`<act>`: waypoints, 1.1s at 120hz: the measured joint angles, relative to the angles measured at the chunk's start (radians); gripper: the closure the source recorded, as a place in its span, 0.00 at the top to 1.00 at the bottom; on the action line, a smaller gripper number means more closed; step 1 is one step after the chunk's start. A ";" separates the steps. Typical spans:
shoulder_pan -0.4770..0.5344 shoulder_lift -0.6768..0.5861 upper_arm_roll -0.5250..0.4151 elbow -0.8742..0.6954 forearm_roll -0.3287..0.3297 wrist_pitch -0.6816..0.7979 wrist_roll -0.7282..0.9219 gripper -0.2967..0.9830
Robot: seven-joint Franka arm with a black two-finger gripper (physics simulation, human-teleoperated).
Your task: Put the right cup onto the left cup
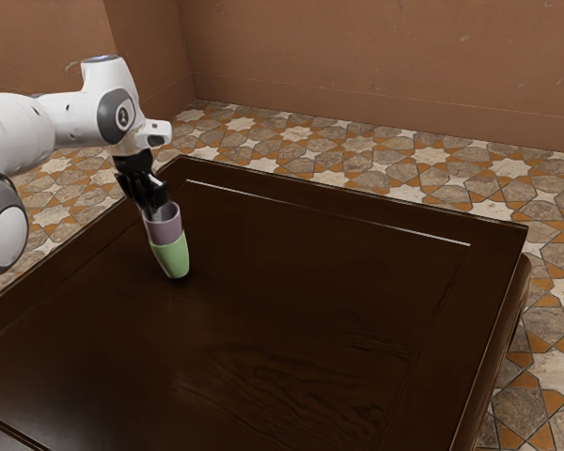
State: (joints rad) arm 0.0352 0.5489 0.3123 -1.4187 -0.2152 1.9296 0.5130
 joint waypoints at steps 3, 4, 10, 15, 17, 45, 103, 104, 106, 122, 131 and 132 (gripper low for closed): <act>0.000 -0.001 0.000 0.000 -0.004 0.000 0.001 0.46; 0.000 -0.002 0.000 0.000 -0.005 0.000 0.002 0.47; 0.000 -0.009 0.000 0.001 -0.009 -0.002 0.004 0.53; 0.000 -0.030 0.000 0.000 -0.010 -0.005 0.006 0.57; 0.000 -0.042 0.000 -0.001 -0.010 -0.008 0.007 0.59; -0.037 -0.284 -0.006 -0.133 0.014 -0.085 0.013 0.71; -0.126 -0.466 -0.190 -0.089 0.189 -0.255 -0.063 0.76; -0.126 -0.468 -0.190 -0.088 0.189 -0.257 -0.064 0.76; -0.128 -0.471 -0.191 -0.088 0.190 -0.260 -0.067 0.76; -0.127 -0.478 -0.194 -0.086 0.191 -0.279 -0.090 0.77; -0.123 -0.479 -0.193 -0.085 0.191 -0.286 -0.100 0.77; -0.122 -0.479 -0.193 -0.085 0.190 -0.287 -0.101 0.77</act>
State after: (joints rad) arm -0.0870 0.0704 0.1194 -1.5040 -0.0248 1.6430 0.4117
